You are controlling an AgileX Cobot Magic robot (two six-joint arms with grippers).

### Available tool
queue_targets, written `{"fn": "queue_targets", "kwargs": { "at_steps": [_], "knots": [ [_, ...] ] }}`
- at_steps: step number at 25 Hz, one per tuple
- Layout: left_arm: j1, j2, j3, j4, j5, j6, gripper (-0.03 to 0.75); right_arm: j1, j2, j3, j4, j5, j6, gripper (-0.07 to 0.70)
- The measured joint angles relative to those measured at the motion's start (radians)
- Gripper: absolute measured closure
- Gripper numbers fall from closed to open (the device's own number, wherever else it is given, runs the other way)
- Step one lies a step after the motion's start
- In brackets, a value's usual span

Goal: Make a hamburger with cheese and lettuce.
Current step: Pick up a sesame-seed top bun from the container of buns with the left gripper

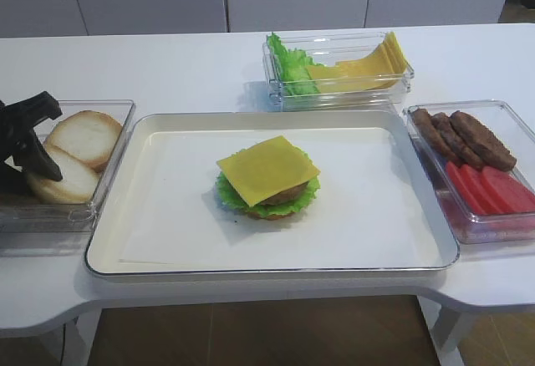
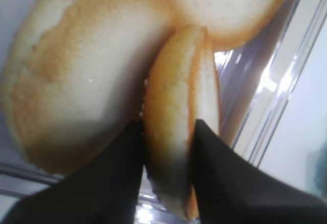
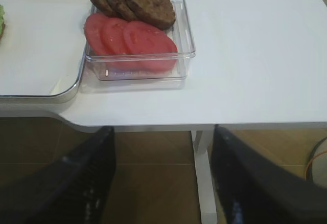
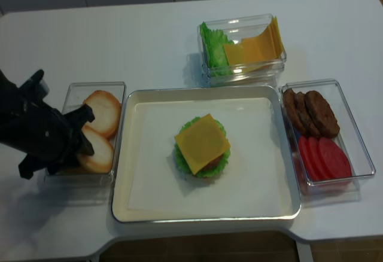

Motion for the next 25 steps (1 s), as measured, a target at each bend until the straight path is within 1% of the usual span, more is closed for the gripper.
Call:
{"fn": "queue_targets", "kwargs": {
  "at_steps": [2,10,17,25],
  "knots": [
    [0.0,0.0,0.0,0.0,-0.001,0.0,0.515,0.0,0.0,0.0,0.0,0.0,0.0,0.181],
    [0.0,0.0,0.0,0.002,-0.007,0.002,0.516,0.0,0.0,0.0,0.0,0.0,0.0,0.181],
    [0.0,-0.028,0.0,0.004,-0.031,0.002,0.517,0.0,0.0,0.0,0.0,0.0,0.0,0.181],
    [-0.002,-0.075,-0.011,0.006,-0.029,0.016,0.519,0.0,0.0,0.0,0.0,0.0,0.0,0.181]
  ]
}}
